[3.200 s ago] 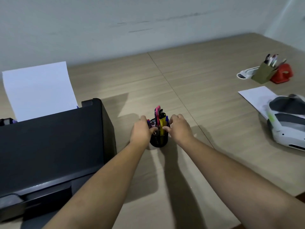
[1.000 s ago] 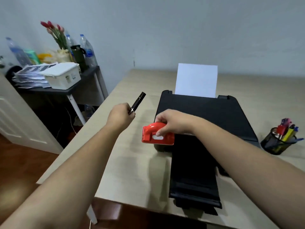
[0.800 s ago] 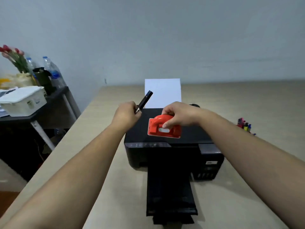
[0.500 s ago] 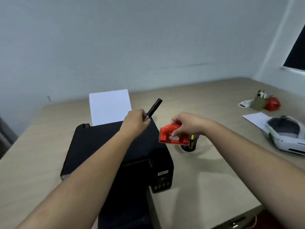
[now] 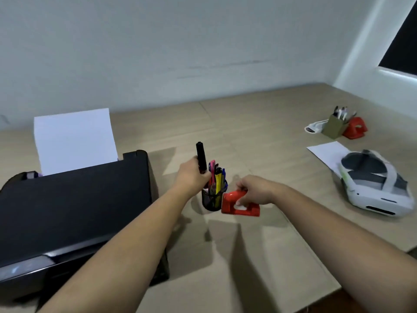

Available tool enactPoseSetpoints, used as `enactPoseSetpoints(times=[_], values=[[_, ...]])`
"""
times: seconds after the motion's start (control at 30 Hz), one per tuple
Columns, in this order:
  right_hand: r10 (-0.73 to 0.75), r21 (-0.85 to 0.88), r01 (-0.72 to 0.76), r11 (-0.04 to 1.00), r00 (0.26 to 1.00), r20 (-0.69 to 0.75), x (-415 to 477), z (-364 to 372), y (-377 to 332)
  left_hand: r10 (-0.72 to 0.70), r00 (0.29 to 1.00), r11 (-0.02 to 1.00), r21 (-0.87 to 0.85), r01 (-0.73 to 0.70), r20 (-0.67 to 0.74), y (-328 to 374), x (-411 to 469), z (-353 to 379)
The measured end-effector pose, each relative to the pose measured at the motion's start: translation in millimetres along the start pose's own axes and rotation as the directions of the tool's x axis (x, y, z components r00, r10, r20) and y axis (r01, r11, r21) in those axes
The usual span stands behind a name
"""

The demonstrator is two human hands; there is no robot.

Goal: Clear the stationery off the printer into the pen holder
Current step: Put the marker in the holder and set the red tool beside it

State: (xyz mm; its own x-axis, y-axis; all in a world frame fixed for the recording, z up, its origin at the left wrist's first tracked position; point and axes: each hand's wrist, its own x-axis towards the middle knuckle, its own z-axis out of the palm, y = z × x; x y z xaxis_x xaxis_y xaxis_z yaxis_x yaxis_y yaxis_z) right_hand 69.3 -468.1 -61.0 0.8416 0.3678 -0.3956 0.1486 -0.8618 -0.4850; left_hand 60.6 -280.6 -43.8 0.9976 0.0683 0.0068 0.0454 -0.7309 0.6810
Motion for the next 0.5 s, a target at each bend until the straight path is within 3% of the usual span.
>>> enactPoseSetpoints(times=[0.2, 0.5], values=[[-0.002, -0.097, 0.025, 0.995, 0.973, 0.232, 33.4, 47.1, 33.9, -0.104, 0.995, 0.993, -0.053, 0.105, 0.006, -7.2, 9.0, 30.7], [-0.036, -0.048, 0.053, 0.997, 0.954, 0.297, 59.1, 79.2, 35.9, -0.134, 0.991, 0.991, -0.01, 0.134, -0.004, -19.9, 11.9, 35.9]])
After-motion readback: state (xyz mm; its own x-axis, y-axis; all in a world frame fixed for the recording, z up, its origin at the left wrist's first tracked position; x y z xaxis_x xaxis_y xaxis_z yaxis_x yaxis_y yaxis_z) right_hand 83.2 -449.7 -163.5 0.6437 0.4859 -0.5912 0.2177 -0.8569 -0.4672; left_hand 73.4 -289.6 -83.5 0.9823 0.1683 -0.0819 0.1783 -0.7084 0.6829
